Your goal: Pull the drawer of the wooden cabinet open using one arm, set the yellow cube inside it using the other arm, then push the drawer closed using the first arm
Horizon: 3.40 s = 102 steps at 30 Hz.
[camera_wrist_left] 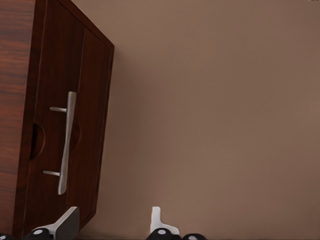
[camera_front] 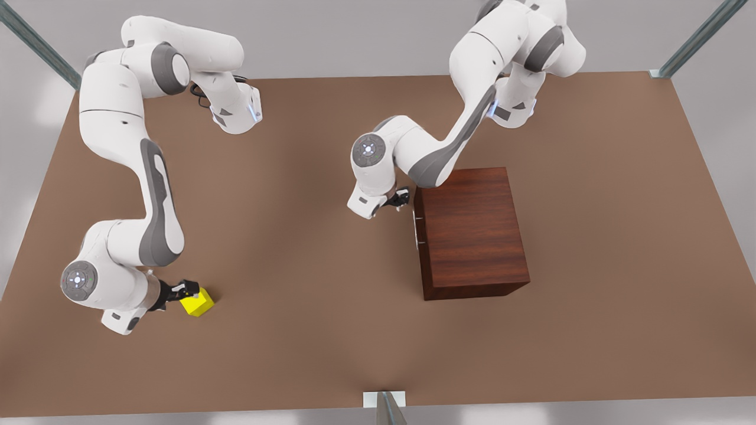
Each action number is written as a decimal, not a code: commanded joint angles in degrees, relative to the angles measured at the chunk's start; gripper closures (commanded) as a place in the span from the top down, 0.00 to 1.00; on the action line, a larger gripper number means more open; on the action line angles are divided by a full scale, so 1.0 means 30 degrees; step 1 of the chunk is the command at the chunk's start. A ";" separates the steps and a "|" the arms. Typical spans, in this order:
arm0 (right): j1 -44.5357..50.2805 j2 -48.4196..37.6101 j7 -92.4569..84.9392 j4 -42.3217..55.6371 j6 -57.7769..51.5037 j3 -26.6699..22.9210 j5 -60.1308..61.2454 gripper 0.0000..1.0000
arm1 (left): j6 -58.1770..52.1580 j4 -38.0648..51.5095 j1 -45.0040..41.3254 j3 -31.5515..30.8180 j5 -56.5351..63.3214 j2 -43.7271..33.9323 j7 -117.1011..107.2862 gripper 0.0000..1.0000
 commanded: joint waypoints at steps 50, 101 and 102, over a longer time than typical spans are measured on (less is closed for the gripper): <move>-0.0591 0.2411 -0.7935 -0.2030 0.1686 -0.0262 -0.2660 1.00 | 0.0361 0.0236 0.0393 0.0620 0.3054 0.2006 0.4290 0.79; 0.9867 0.2294 2.3089 0.6260 -0.2445 0.7385 -0.3042 0.60 | -0.3389 -0.3222 1.2610 -0.0698 -0.2160 -0.7486 1.4757 0.41; 1.0424 0.2616 2.3792 0.6408 -0.1772 0.7209 -0.3042 0.60 | -0.3389 -0.3222 1.2054 -0.0757 -0.2219 -0.7047 0.8810 0.24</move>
